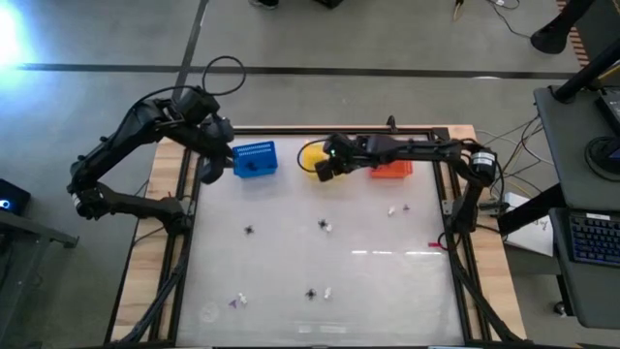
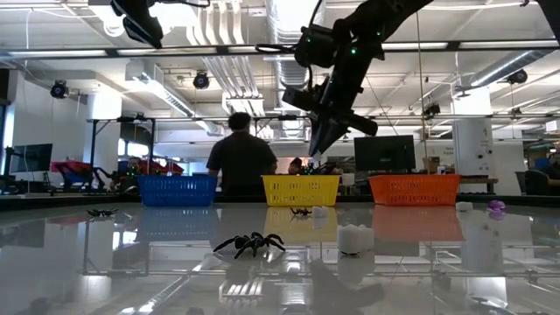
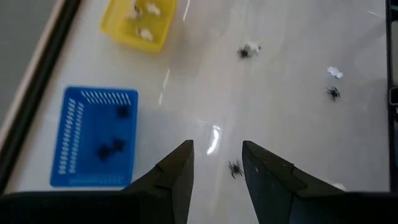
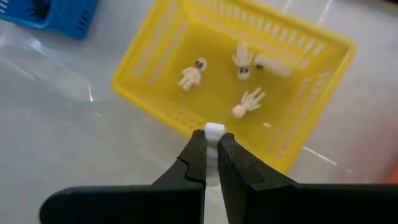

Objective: Sort Halloween decoration
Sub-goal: Put the white skeleton toy into the yellow basket

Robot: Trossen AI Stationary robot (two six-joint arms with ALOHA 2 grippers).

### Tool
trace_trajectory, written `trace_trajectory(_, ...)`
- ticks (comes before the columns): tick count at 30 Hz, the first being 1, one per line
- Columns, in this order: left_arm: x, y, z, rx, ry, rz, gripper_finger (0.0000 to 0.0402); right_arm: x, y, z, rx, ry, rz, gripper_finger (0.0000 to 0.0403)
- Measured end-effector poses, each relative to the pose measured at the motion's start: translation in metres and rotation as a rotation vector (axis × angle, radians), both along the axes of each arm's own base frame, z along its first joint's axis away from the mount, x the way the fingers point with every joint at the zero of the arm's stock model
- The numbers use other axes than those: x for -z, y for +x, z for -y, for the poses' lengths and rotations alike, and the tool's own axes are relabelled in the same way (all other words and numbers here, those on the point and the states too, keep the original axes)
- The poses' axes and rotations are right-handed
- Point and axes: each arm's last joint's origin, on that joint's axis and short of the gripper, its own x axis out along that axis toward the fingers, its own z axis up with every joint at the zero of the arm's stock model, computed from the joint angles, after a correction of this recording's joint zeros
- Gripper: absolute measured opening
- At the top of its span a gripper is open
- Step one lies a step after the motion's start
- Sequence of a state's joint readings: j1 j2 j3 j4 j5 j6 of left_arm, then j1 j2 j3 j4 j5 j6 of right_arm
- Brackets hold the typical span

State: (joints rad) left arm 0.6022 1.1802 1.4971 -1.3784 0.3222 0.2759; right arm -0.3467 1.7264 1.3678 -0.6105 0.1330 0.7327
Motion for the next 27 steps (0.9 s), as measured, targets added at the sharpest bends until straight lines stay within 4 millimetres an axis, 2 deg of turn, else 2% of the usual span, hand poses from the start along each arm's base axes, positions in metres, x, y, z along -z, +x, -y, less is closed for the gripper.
trace_trajectory(6,0.003,-0.001,0.001,-0.026,-0.048,-0.045,0.0119,0.0,-0.007,0.019,-0.013,-0.034,-0.022,0.0013)
trace_trajectory(13,0.004,-0.002,0.001,-0.029,-0.058,-0.059,0.0119,-0.001,-0.01,0.03,-0.029,-0.066,-0.016,0.0015)
trace_trajectory(23,0.004,-0.002,0.002,-0.029,-0.059,-0.059,0.0119,-0.001,-0.008,0.031,-0.06,-0.091,-0.005,0.0096)
trace_trajectory(27,0.005,-0.003,0.002,-0.046,-0.077,-0.071,0.0119,-0.002,-0.007,0.032,-0.059,-0.097,0.008,0.0115)
